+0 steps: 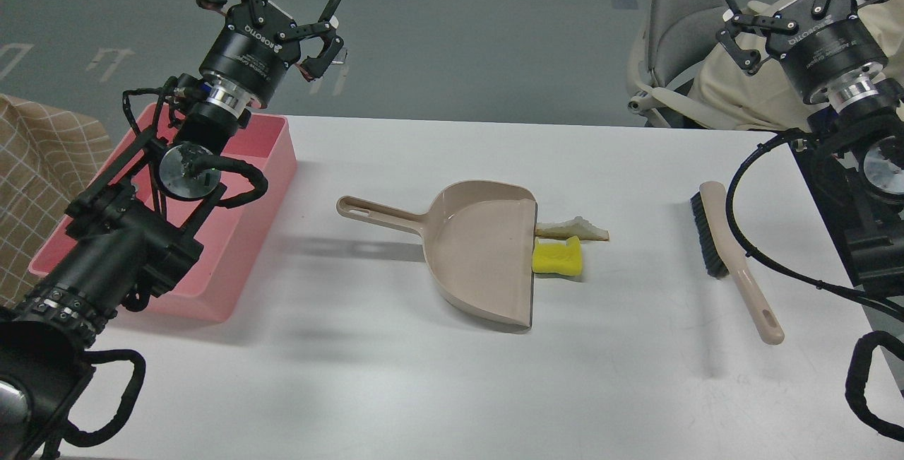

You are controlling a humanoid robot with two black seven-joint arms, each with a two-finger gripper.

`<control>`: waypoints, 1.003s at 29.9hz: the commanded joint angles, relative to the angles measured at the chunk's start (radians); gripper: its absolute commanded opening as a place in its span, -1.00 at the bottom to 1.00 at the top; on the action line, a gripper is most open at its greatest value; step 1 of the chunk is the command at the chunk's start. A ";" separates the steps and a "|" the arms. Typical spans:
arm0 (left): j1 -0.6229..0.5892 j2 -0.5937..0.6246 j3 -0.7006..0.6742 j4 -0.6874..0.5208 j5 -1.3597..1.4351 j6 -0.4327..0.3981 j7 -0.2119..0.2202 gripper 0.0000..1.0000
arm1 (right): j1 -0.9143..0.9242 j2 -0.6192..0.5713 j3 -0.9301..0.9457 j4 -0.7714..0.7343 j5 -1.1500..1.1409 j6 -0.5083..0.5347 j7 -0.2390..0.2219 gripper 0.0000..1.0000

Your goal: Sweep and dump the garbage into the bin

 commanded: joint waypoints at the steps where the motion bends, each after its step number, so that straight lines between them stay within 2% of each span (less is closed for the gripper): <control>1: 0.001 0.001 -0.002 0.000 0.000 0.000 0.000 0.96 | -0.001 0.005 0.000 0.001 0.002 0.000 0.000 1.00; 30: 0.016 0.005 -0.007 0.004 -0.002 0.000 -0.014 0.96 | 0.002 0.009 0.000 0.004 0.002 0.000 0.000 1.00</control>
